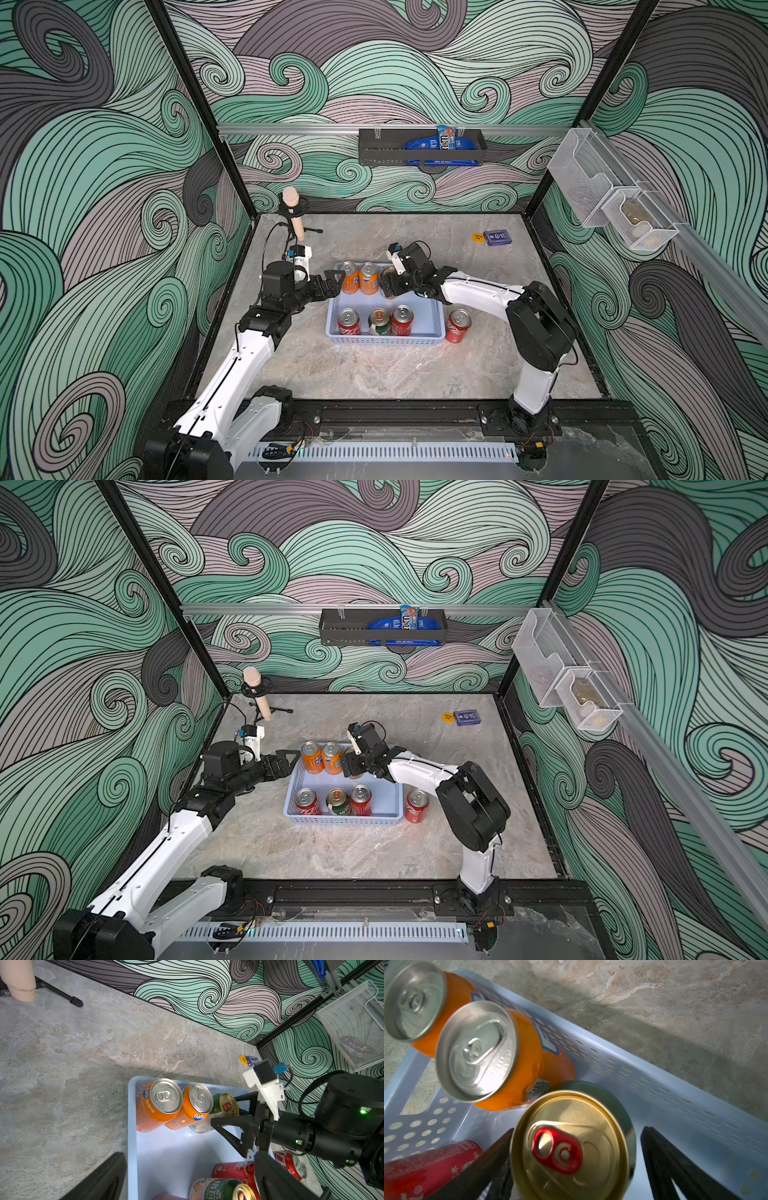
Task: Take out the drinks from the basket
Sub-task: Pick up the drink from the basket.
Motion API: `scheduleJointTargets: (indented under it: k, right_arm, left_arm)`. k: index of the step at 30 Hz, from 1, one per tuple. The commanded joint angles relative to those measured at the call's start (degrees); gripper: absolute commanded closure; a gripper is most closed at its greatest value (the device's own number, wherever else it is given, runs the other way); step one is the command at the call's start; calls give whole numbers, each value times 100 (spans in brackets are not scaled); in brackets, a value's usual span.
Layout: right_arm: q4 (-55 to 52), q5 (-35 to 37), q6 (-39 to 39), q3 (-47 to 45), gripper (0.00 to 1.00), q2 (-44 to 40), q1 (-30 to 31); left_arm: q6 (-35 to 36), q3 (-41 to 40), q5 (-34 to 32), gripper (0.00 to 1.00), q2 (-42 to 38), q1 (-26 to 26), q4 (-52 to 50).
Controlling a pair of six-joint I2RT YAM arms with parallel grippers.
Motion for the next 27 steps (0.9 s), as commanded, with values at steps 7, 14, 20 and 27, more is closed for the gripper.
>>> scheduleJointTargets:
  k: [7, 14, 20, 27]
  right_arm:
    - [433, 126, 62, -353, 28, -193, 52]
    - [489, 282, 80, -638, 40, -575, 51]
    - [479, 381, 71, -851, 46, -1012, 51]
    - [471, 449, 86, -1030, 48, -1470, 44]
  left_arm:
    - [69, 32, 117, 1, 5, 56, 142]
    - [60, 20, 169, 1, 57, 56, 158]
    - [4, -1, 266, 1, 29, 47, 131]
    - [-178, 245, 486, 1, 55, 31, 233]
